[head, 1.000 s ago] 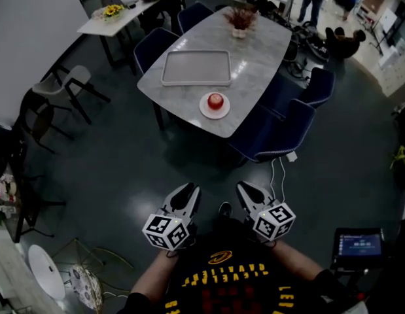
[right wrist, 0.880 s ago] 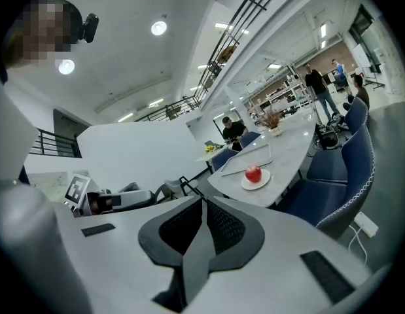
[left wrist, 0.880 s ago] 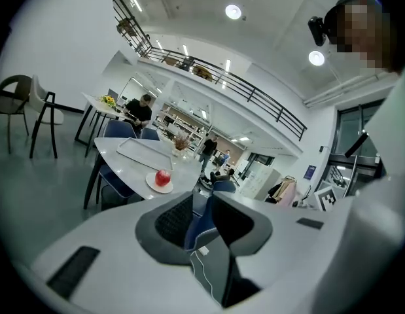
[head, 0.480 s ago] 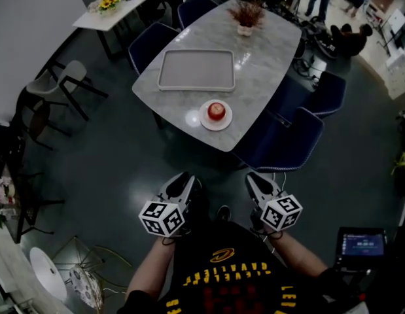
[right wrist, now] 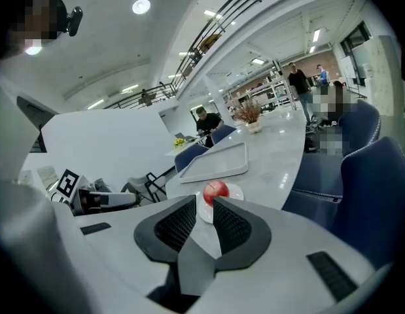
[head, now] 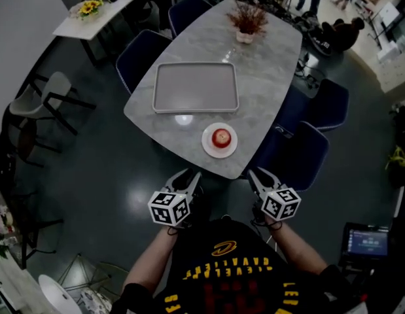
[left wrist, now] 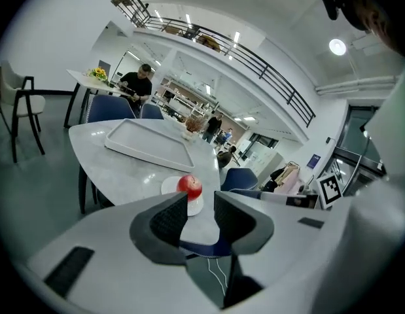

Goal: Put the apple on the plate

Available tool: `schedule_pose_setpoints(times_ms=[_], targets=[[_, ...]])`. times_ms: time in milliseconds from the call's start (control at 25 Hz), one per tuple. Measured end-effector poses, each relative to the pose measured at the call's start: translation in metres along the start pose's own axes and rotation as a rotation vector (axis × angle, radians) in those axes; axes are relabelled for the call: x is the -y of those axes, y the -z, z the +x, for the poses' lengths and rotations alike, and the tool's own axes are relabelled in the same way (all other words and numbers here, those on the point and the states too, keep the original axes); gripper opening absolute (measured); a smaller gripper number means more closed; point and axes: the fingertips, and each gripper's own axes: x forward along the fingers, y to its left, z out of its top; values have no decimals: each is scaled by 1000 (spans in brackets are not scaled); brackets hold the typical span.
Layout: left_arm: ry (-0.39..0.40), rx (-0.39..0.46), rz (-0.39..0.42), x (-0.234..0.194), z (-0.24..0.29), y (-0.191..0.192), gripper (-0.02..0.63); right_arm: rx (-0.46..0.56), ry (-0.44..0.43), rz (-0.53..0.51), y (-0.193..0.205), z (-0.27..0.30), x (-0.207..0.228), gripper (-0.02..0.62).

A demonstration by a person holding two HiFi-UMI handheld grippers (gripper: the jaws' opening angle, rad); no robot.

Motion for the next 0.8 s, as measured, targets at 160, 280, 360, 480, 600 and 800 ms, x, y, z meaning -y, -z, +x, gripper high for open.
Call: schedule_pose_setpoints(times_ms=[160,280,360,480,600,800], targets=[[31,-66,-42,-23,23,-8,121,-38,50,52,-2,33,14,64],[33,-117,-75,-47,48,-6,121,-75,102,92,6,59,37,64],[26,-160,-111,-63,69,0,121,-112,130,117,12,76,53,64],[23,-227,-157,-77,99,11,121,-167,128,165,18,105,69,64],[26,-271,-173,-77,116,23,121,-223,121,203,30,120,77,64],[-38,-346,-155,-92,150,37,121,-298,134,182,41,148,97,64]])
